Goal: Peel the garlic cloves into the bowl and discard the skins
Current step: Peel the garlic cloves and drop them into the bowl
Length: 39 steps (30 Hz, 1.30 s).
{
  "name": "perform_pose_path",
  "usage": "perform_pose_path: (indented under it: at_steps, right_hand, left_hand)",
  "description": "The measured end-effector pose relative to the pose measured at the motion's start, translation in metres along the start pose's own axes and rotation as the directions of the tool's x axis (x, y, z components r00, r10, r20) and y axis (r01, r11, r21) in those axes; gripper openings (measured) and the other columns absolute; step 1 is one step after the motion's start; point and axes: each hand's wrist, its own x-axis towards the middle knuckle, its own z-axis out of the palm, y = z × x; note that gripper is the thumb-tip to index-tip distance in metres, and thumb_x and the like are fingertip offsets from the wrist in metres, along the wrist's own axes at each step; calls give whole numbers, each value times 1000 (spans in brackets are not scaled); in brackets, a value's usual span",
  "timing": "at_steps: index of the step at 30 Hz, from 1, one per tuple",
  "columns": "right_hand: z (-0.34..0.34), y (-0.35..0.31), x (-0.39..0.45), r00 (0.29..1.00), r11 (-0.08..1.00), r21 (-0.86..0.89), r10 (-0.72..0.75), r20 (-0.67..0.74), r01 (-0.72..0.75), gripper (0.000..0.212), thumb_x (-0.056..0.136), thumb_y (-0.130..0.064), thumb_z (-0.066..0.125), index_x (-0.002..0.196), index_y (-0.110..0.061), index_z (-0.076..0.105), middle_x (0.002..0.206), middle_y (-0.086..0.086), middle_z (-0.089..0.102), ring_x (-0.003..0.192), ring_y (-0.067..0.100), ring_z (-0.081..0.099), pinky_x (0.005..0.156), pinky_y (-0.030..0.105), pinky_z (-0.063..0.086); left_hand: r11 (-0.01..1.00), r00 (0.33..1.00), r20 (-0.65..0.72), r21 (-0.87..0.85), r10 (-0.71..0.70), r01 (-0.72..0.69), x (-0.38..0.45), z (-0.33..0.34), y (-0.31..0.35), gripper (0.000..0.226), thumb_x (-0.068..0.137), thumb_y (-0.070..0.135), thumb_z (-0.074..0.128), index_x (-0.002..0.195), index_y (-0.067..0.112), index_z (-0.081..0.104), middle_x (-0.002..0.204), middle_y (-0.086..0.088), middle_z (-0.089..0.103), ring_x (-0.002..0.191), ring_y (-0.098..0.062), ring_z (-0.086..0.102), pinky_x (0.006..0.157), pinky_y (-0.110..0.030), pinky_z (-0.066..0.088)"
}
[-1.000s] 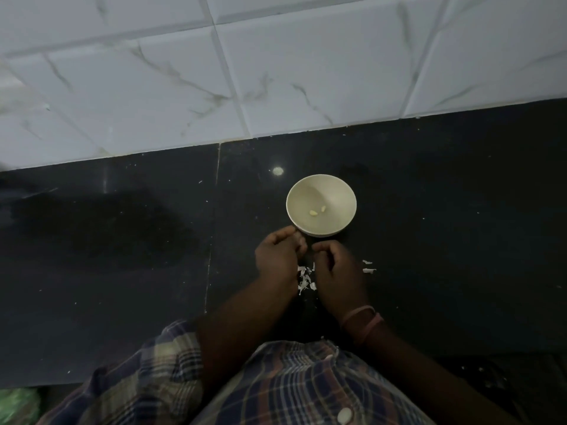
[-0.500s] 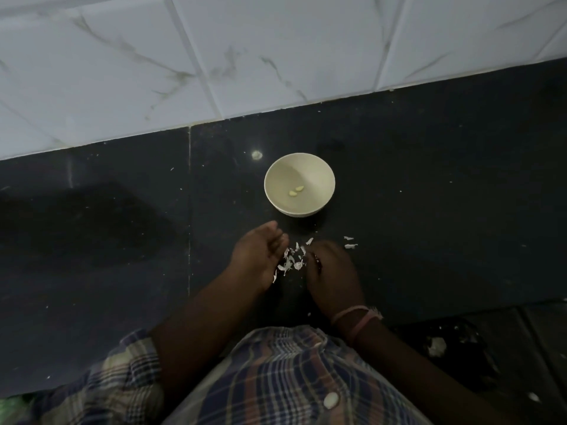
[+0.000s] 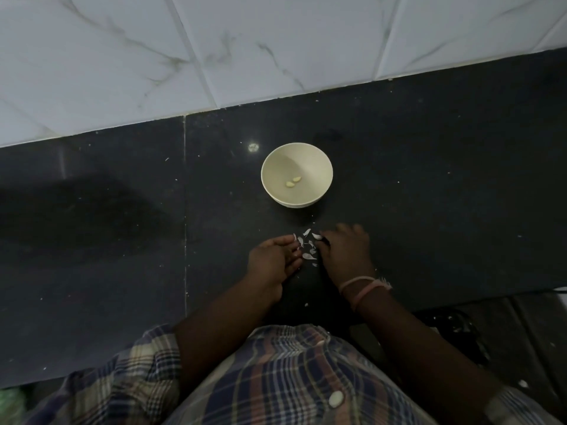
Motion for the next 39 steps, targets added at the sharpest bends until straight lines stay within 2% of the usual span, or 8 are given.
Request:
perform_pose_path:
  at_steps: [4, 8, 11, 17, 22, 26, 32, 39]
  right_hand:
    - [-5, 0, 3, 999, 999, 43, -33, 3, 33, 20, 90, -33, 63, 81, -18, 73, 86, 9, 63, 83, 35, 57, 75, 42, 45]
    - [-23, -7, -8, 995, 931, 354, -94, -16, 94, 11, 93, -19, 64, 100, -17, 72, 97, 4, 66, 92, 21, 58, 84, 37, 46]
    - [-35, -16, -16, 992, 871, 476, -123, -20, 117, 12, 89, -10, 68, 99, -14, 71, 96, 2, 69, 91, 18, 63, 84, 32, 49]
    - [-44, -30, -18, 1000, 766, 643, -12, 16, -1, 21, 85, -1, 68, 97, -17, 74, 94, -2, 72, 87, 11, 68, 83, 33, 56]
    - [-49, -45, -19, 987, 587, 794, 91, 130, -159, 11, 86, -9, 74, 93, -17, 77, 84, -3, 76, 81, 11, 72, 79, 36, 61]
    - [-54, -55, -21, 974, 472, 853, 131, 182, -223, 5, 89, -10, 72, 92, -12, 76, 83, 3, 76, 78, 18, 73, 68, 29, 60]
    - [-65, -64, -23, 960, 404, 871, 124, 250, -279, 6, 91, -7, 69, 90, -5, 75, 76, 11, 74, 60, 11, 68, 53, 19, 52]
    - [-74, -63, -23, 959, 380, 882, 66, 275, -279, 9, 89, -3, 67, 85, -5, 75, 68, 7, 72, 53, 15, 66, 50, 22, 50]
  left_hand:
    - [999, 999, -8, 6, 39, -39, -1, -2, 0, 25, 97, -1, 52, 114, 7, 69, 109, -10, 75, 88, -17, 71, 63, -22, 56]
    - [997, 997, 39, 20, 68, -69, -5, 2, 2, 11, 96, 12, 64, 103, 7, 71, 91, -10, 75, 74, -17, 68, 65, -25, 57]
    - [998, 991, 119, 4, 58, -59, -13, 4, 5, 7, 95, 11, 66, 93, 8, 72, 81, -9, 75, 68, -15, 69, 64, -24, 57]
    - [995, 974, 206, -60, 96, -85, -23, -8, 9, 10, 90, -1, 67, 96, 2, 74, 87, -12, 77, 76, -16, 73, 71, -24, 60]
    - [978, 957, 229, -147, 177, -146, -28, -23, 11, 22, 91, -3, 64, 112, -6, 70, 96, -16, 76, 84, -20, 73, 82, -30, 60]
    - [960, 943, 220, -185, 251, -212, -34, -29, 7, 17, 90, -4, 64, 106, -3, 71, 98, -19, 76, 84, -24, 74, 81, -30, 62]
    - [904, 894, 161, 17, 418, -426, -44, -34, 9, 14, 88, 5, 73, 101, 9, 75, 98, -15, 77, 91, -30, 75, 89, -44, 58]
    - [768, 810, 165, 261, 562, -586, -55, -37, 13, 12, 87, 14, 77, 98, 17, 80, 87, -1, 79, 83, -20, 76, 79, -35, 61]
